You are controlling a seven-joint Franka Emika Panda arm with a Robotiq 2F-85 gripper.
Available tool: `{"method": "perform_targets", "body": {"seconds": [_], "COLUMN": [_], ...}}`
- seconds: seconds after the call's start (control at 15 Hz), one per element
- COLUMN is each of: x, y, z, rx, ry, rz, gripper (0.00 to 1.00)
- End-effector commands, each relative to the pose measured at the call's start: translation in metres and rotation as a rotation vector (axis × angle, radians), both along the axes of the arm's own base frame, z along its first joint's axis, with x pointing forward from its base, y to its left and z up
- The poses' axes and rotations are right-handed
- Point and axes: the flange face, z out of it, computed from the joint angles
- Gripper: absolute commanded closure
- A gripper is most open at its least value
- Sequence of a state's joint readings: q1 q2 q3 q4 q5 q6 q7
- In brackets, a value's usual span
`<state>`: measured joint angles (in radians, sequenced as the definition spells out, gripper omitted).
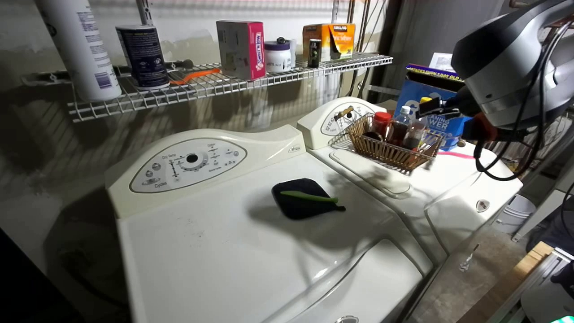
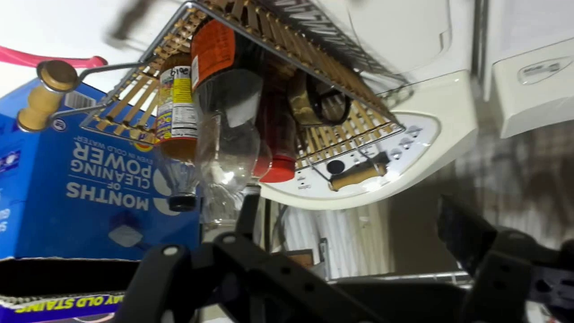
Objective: Move the basket to the washing machine on the right.
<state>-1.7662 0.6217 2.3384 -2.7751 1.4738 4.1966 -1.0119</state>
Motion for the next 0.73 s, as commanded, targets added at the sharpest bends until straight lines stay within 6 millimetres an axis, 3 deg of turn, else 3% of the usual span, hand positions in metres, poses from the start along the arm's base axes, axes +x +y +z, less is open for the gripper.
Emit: {"method": "perform_targets", "body": {"seconds": [0.0,0.2,0.27,0.67], "x": [-0.0166,-0.0232,-0.0148,-0.0179], "y": [0.0091,0.0133,0.0174,0.0126], "z": [0.016,0.0256,0.0172,0.025], "rx": [0.003,-0.01,-0.031,-0.01], "ry": [0.054,0.064,0.049,0.043], "rz": [0.185,0.335,0.24,0.323], "gripper": [0.0,0.0,0.0,0.0]}}
